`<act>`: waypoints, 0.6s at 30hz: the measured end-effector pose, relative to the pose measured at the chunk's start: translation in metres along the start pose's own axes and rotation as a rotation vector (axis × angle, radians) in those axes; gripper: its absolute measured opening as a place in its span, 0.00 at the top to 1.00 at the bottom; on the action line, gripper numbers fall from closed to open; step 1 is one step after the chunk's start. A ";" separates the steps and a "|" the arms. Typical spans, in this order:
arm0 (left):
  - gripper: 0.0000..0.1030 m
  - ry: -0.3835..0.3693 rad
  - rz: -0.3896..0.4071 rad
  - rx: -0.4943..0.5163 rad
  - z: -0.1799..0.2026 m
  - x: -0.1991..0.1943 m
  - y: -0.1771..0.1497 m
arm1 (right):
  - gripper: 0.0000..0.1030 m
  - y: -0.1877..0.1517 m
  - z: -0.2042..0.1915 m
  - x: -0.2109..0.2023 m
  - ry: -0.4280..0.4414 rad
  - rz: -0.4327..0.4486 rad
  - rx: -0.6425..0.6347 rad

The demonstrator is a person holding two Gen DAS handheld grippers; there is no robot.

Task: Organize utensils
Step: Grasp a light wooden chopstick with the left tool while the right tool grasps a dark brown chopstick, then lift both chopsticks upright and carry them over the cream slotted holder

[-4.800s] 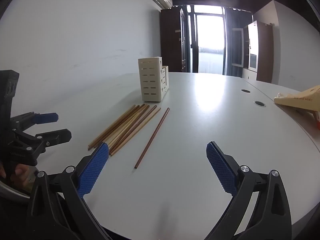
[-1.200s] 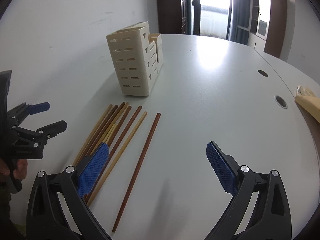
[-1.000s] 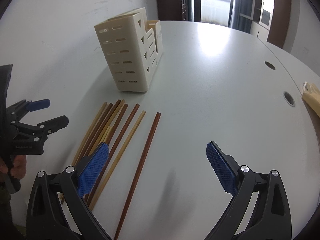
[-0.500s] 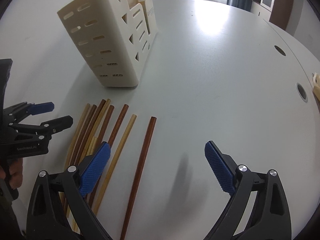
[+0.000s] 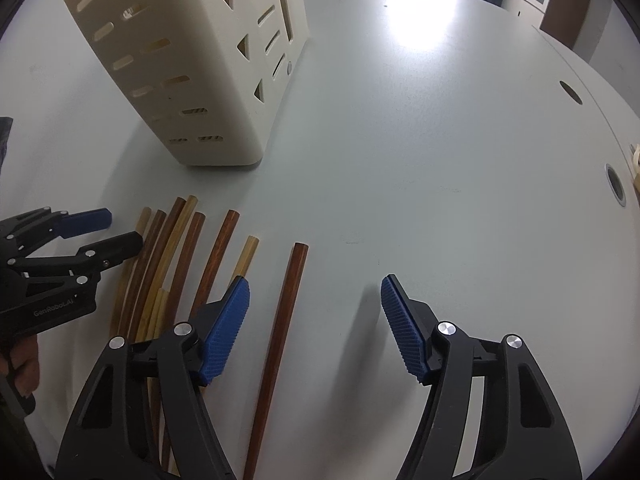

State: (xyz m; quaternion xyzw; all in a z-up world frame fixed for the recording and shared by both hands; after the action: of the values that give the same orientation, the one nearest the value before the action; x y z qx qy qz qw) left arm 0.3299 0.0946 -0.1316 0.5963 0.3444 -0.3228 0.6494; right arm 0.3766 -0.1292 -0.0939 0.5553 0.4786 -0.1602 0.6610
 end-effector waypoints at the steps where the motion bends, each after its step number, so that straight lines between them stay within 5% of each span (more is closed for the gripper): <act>1: 0.49 0.002 -0.002 0.006 0.002 0.000 0.000 | 0.41 -0.001 0.000 0.000 -0.003 -0.003 -0.002; 6: 0.63 0.031 -0.014 0.040 0.006 0.000 0.000 | 0.48 -0.004 0.001 0.007 -0.029 -0.009 -0.019; 13: 0.90 0.033 -0.022 0.071 0.034 0.005 0.013 | 0.79 -0.008 -0.011 0.004 -0.039 -0.028 -0.045; 18: 0.94 0.010 -0.010 0.089 0.050 0.002 0.014 | 0.90 -0.012 -0.015 0.003 -0.015 -0.018 -0.024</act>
State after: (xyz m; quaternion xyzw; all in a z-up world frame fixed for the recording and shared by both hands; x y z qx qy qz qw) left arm 0.3463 0.0460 -0.1231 0.6247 0.3359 -0.3378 0.6188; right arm 0.3623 -0.1192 -0.1021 0.5419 0.4803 -0.1646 0.6698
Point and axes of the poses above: each gripper's, at about its wrist camera, not at the fingertips, and x roughly the way its jaws point, z to its right, y to its top, the point moved 9 cm from there along x, roughly the way its jaws point, and after that the axes turned 13 degrees about z, right-handed, at the moved point
